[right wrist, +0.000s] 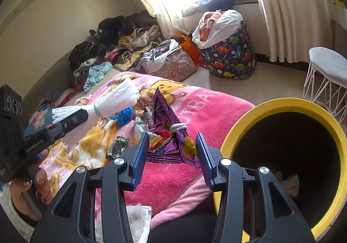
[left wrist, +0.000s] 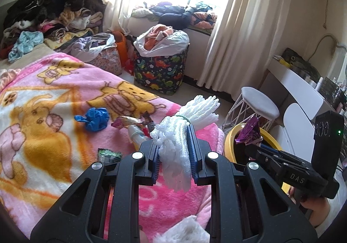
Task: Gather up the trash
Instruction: 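Carry the white tassel and purple wrapper in both grippers over the yellow bin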
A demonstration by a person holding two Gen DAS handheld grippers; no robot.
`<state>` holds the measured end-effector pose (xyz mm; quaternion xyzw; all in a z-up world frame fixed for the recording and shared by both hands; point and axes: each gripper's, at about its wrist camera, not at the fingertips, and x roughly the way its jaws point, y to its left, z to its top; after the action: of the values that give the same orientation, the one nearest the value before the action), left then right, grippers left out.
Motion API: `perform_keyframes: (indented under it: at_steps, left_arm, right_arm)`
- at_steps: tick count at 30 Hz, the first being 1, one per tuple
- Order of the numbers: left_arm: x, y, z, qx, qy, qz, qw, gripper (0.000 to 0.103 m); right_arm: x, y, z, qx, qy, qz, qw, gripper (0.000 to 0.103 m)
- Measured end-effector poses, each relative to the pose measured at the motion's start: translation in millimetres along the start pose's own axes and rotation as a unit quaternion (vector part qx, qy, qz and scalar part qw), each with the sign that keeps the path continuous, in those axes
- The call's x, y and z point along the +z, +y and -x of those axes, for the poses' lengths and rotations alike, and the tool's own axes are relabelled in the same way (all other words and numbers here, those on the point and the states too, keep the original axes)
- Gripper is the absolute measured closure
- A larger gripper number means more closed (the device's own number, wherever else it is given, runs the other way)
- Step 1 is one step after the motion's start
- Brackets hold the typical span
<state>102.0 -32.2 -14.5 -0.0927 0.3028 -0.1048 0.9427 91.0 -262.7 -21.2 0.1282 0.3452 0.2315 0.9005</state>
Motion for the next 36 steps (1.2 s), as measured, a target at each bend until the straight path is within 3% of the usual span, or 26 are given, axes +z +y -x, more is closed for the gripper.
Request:
perform_keyframes:
  at_steps: [36]
  left_arm:
    - [-13, -68, -23, -0.043, 0.028, -0.066, 0.9965, 0.087]
  right_arm:
    - [-2, -69, 48, -0.056, -0.053, -0.077, 0.994, 0.061]
